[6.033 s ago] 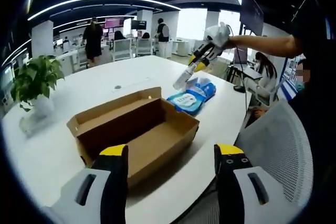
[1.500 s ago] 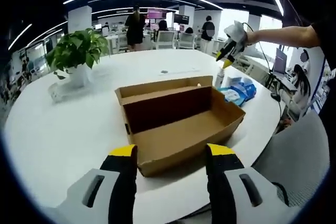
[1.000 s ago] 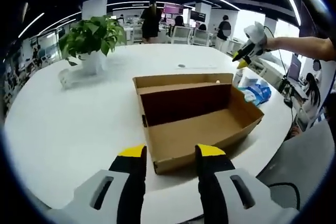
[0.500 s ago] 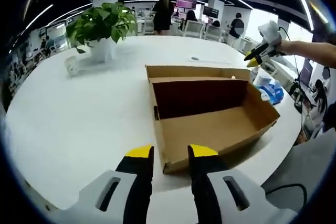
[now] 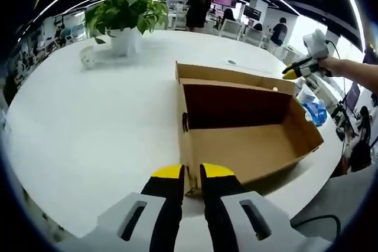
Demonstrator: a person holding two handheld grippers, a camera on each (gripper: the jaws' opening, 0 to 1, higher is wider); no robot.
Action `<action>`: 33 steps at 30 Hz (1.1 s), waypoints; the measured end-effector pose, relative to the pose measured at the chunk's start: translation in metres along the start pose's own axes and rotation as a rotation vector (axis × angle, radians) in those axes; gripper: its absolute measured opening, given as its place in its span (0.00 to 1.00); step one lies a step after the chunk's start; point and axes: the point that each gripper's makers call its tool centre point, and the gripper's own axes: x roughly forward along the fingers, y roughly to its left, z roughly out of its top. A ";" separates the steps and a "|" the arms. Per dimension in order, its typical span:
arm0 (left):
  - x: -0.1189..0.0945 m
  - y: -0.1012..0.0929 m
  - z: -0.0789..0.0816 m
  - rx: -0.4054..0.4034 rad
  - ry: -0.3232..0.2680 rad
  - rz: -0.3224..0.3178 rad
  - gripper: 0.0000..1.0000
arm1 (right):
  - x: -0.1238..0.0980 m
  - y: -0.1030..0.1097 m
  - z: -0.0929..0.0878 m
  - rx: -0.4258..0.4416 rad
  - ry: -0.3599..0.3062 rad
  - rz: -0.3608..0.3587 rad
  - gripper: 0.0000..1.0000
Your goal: Operate the shoe box by opening the lid, removing the specified soft item, and placing it in the target area until the item is outside and the box remains undamaged.
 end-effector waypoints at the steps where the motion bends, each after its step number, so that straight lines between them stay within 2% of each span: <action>1: 0.000 0.002 0.000 0.002 0.003 0.011 0.06 | 0.001 0.000 0.001 0.011 -0.003 -0.002 0.22; 6: 0.000 0.004 -0.001 -0.030 0.013 0.018 0.05 | 0.011 0.006 0.002 0.087 -0.007 0.013 0.22; 11: 0.001 0.006 0.000 -0.015 0.009 0.039 0.04 | 0.018 0.011 0.001 0.142 -0.013 0.001 0.22; 15: 0.002 0.008 0.000 -0.014 0.003 0.056 0.03 | 0.020 0.018 0.006 0.244 -0.045 0.009 0.20; 20: 0.001 0.008 0.000 -0.012 -0.003 0.069 0.02 | 0.027 0.025 0.002 0.307 -0.028 0.000 0.17; 22: 0.000 0.008 0.000 -0.018 -0.005 0.070 0.02 | 0.030 0.021 0.000 0.317 -0.028 -0.031 0.17; 24: -0.001 0.008 0.000 -0.021 -0.007 0.072 0.02 | 0.033 0.027 0.002 0.377 -0.033 -0.002 0.16; 26: 0.000 0.009 -0.001 -0.024 -0.008 0.074 0.02 | 0.036 0.025 0.001 0.387 -0.025 -0.011 0.14; 27: 0.000 0.009 -0.001 -0.025 -0.008 0.075 0.02 | 0.037 0.024 0.001 0.405 -0.022 -0.010 0.12; 31: 0.001 0.012 -0.001 -0.036 -0.008 0.076 0.02 | 0.038 0.024 -0.004 0.563 -0.014 -0.016 0.07; 33: 0.001 0.012 -0.001 -0.039 -0.009 0.077 0.02 | 0.038 0.023 -0.005 0.581 -0.018 -0.020 0.05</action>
